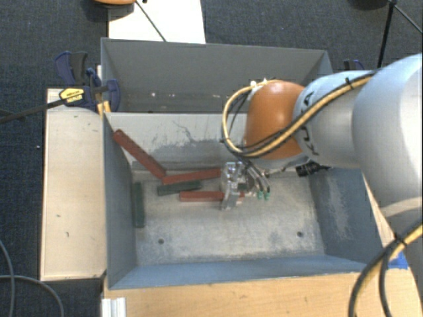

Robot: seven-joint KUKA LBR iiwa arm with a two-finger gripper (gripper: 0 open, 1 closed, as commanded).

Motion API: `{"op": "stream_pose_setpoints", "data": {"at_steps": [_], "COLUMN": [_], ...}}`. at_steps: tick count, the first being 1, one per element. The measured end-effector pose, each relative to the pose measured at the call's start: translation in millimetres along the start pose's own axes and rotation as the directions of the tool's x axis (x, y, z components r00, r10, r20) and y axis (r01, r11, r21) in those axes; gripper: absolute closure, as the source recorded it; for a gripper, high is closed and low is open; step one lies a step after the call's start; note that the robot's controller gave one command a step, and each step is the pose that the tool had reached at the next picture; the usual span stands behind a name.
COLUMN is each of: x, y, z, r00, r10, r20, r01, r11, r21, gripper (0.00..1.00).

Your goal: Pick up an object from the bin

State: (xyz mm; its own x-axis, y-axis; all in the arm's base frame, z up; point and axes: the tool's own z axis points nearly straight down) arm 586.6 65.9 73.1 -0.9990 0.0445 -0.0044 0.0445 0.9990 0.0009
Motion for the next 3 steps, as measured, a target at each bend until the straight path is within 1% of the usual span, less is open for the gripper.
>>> {"op": "stream_pose_setpoints", "data": {"at_steps": [1,2,3], "x": [0.0,-4.8,-4.7], "y": [0.0,-14.7,-14.7], "z": [0.0,-139.3,-139.0], "r00": [1.000,0.999,0.999], "r10": [0.000,-0.043,-0.043], "r20": [0.000,-0.001,-0.002], "r01": [0.000,0.043,0.043], "r11": [1.000,0.999,0.999], "r21": [0.000,0.000,0.000], "gripper": [1.00,1.00,1.00]}}
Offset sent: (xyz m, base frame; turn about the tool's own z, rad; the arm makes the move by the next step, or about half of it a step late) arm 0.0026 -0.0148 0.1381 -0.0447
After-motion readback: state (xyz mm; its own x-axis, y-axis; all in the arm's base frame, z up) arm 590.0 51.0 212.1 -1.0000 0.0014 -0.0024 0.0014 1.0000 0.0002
